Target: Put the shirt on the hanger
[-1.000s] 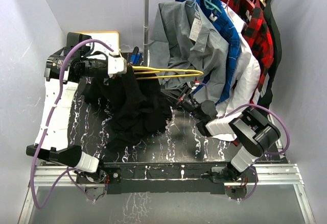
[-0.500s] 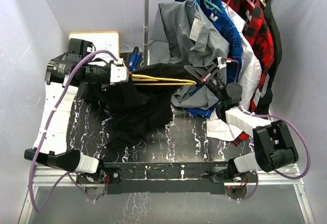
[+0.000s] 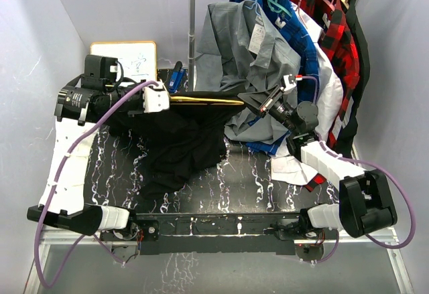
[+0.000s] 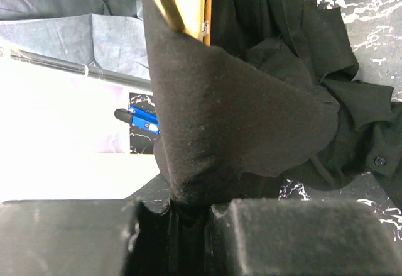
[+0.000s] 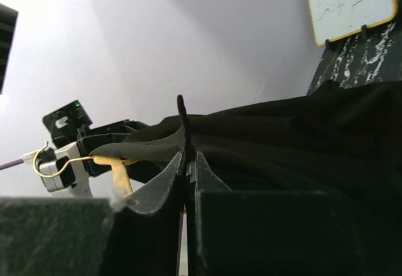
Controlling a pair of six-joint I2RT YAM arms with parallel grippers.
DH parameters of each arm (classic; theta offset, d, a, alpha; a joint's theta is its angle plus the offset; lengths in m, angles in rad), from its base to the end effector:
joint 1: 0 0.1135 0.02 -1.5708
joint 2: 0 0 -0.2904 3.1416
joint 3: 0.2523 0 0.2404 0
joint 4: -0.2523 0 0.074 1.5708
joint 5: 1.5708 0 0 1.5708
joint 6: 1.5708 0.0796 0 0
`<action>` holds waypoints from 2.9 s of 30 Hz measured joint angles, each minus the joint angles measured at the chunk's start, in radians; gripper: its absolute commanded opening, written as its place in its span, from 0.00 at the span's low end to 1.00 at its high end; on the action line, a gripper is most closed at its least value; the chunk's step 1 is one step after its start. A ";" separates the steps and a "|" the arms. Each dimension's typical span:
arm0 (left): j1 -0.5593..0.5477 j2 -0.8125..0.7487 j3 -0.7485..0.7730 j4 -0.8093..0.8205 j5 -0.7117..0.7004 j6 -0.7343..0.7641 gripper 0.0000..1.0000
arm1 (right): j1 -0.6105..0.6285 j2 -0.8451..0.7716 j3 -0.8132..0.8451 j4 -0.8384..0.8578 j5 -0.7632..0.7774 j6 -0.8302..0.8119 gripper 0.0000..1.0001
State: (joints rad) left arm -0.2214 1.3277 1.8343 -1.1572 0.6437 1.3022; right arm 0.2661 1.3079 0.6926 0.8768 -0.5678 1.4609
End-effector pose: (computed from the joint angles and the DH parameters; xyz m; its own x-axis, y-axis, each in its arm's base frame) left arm 0.2179 -0.0980 0.4774 0.4618 0.6866 -0.5616 0.7399 0.0510 0.6707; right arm 0.2836 0.1217 0.3450 -0.6912 0.6802 -0.2441 -0.3272 0.0066 0.9449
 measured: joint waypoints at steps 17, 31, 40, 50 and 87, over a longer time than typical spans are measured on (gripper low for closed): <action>-0.022 -0.028 -0.115 0.051 -0.245 0.031 0.00 | -0.011 -0.073 0.170 -0.384 0.021 -0.293 0.00; -0.120 0.023 -0.274 0.185 -0.532 -0.116 0.00 | -0.018 -0.162 0.393 -0.673 -0.037 -0.404 0.00; -0.173 0.038 -0.216 0.229 -0.608 -0.235 0.00 | -0.019 -0.189 0.397 -0.726 -0.067 -0.450 0.00; -0.173 0.030 -0.201 0.278 -0.496 -0.399 0.00 | 0.130 -0.340 0.111 -0.756 -0.008 -0.455 0.02; -0.150 0.255 0.219 -0.279 0.010 -0.068 0.00 | 0.375 -0.484 0.464 -1.845 0.350 -1.671 0.86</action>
State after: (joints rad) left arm -0.3717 1.5829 2.0537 -1.4364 0.6540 1.2343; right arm 0.6415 0.8234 1.1564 -0.9680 -0.2180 -0.2104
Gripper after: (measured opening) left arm 0.064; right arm 0.825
